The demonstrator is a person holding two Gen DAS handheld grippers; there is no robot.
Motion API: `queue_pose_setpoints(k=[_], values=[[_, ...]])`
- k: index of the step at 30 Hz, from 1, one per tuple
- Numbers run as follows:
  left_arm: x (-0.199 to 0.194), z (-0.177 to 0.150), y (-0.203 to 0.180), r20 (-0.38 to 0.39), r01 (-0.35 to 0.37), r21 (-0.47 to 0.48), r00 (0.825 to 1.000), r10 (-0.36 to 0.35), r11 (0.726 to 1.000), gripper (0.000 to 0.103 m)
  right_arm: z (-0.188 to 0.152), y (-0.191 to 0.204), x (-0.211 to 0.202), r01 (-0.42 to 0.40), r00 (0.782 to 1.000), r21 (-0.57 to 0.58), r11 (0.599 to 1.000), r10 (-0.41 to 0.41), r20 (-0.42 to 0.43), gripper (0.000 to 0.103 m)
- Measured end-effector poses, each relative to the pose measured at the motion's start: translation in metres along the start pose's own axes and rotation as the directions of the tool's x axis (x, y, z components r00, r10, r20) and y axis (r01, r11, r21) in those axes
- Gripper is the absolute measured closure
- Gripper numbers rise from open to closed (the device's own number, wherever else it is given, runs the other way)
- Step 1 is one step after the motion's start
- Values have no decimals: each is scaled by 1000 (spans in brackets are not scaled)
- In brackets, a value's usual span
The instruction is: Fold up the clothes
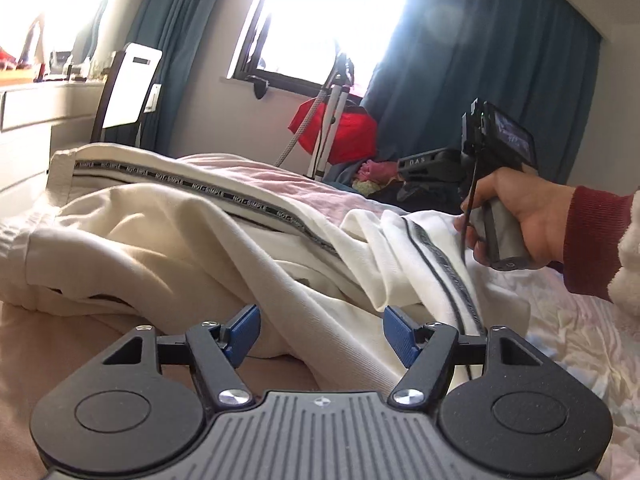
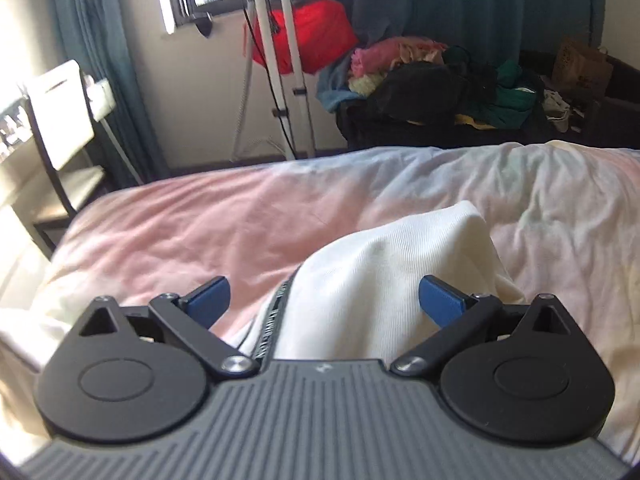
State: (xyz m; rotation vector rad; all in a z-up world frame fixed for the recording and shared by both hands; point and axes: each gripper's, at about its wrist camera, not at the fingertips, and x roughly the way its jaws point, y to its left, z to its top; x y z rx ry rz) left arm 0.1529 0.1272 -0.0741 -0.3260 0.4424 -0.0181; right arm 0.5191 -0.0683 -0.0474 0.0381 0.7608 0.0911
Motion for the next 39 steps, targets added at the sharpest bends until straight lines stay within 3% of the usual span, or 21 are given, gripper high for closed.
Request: queue_pose_setpoints(k=[2,3,4,5,7,11,14,17,22,25,27,28,30,33,36,37,39], values=[[11,-1,12,-14,18,-61,1000,-19,998,33,1,-1,17,37,999,6,999,-37,-32,54],[14,-2,14,-10,23,-62,1000,-24,998,33,1,-6,19,22,999,37,999,-21,-35,61],[14,-2,14,3,24,-39,1000,-24,999,33,0,-14,18,-8,999,78,997,11,-31,87],[14,-3,13,16,25,-16,1000,-24,1000,33,0,-21,17,-38,999,120,992,42,-27,96],[10,-1,10,51,35,25,998,-37,999,33,1,-43,-1,-102,994,197,975,96,42,96],[-3,2,4,108,63,56,992,-69,996,33,3,-86,-61,-166,973,257,952,116,198,96],[-14,5,-6,127,49,86,990,-60,995,33,-16,-147,-115,-240,947,395,887,125,295,96],[-29,7,-19,149,43,112,987,-60,993,33,-60,-212,-158,-248,943,524,815,78,325,96],[-60,7,-39,127,11,122,992,-27,992,33,-160,-306,-192,-110,984,703,703,-24,178,96],[-79,6,-52,154,-56,191,988,26,980,33,-225,-354,-192,-12,1000,832,555,-11,21,96],[-88,8,-55,161,-81,185,986,51,979,33,-256,-372,-194,-16,999,882,471,33,0,94],[-92,9,-56,159,-88,174,985,60,981,33,-266,-377,-197,-31,999,891,453,48,10,93],[-101,10,-56,154,-94,148,986,71,985,33,-278,-381,-207,-34,999,898,440,34,21,93],[-105,6,-56,141,-111,142,986,91,984,32,-286,-389,-221,-12,998,908,419,-51,36,93],[-104,0,-59,121,-134,158,986,115,978,32,-290,-397,-226,-46,992,912,408,-90,91,92],[-102,-2,-61,110,-131,157,987,115,979,32,-289,-400,-225,-71,990,906,418,-82,115,89],[-97,-5,-62,92,-126,150,989,113,981,32,-282,-400,-220,-104,988,885,453,-58,145,60]])
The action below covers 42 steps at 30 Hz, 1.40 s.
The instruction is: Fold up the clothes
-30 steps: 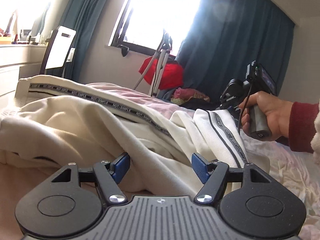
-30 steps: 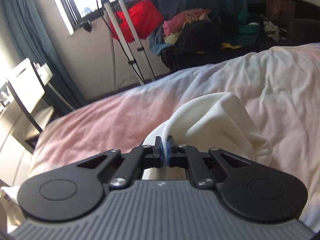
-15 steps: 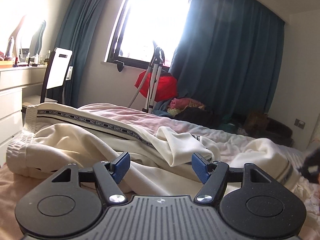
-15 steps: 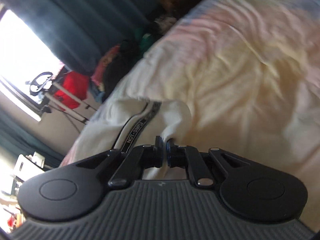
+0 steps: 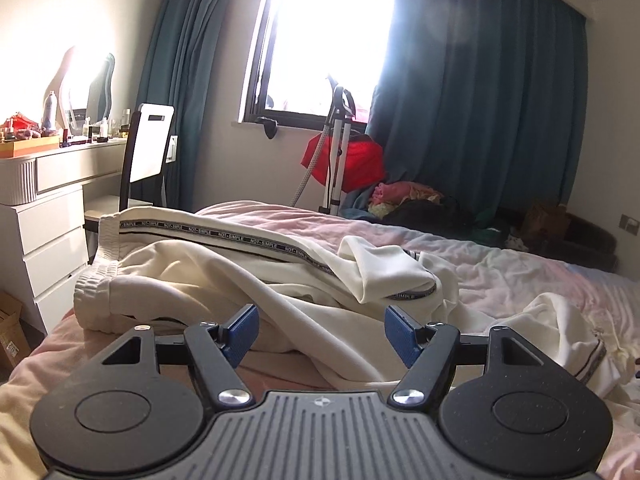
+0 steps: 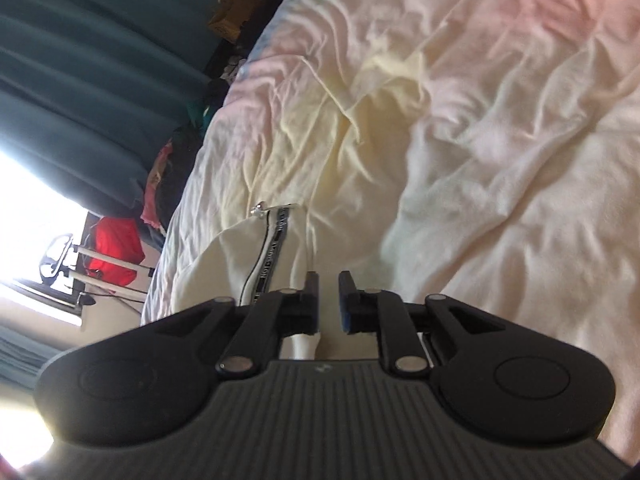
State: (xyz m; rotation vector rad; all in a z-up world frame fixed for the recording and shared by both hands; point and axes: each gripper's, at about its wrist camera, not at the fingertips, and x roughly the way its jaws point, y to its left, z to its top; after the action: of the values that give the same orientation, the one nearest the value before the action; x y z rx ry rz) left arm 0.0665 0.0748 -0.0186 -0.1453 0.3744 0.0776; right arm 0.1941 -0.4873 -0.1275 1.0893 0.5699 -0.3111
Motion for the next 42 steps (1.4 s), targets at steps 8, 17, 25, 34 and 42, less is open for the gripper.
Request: queue_pose_setpoints(k=[8,17,25,34,42], values=[[22,-11,-5,-64,13,-41,998,-15,999,32,-17,49,28,-85,996,-193,977,88,8,34],[37,-26,-10,-93,-9,4,996,9,1000,32,-49,73,86,168,985,-479,862,-160,59,52],[46,-29,-10,-116,44,-50,992,-49,998,32,-35,80,54,-53,988,-418,907,109,110,89],[38,-23,0,-116,60,-138,990,-76,989,32,-6,17,-20,-21,991,-15,1000,23,130,89],[37,-19,16,-152,40,-244,985,-79,969,32,3,-53,-36,-68,998,333,940,58,39,88]])
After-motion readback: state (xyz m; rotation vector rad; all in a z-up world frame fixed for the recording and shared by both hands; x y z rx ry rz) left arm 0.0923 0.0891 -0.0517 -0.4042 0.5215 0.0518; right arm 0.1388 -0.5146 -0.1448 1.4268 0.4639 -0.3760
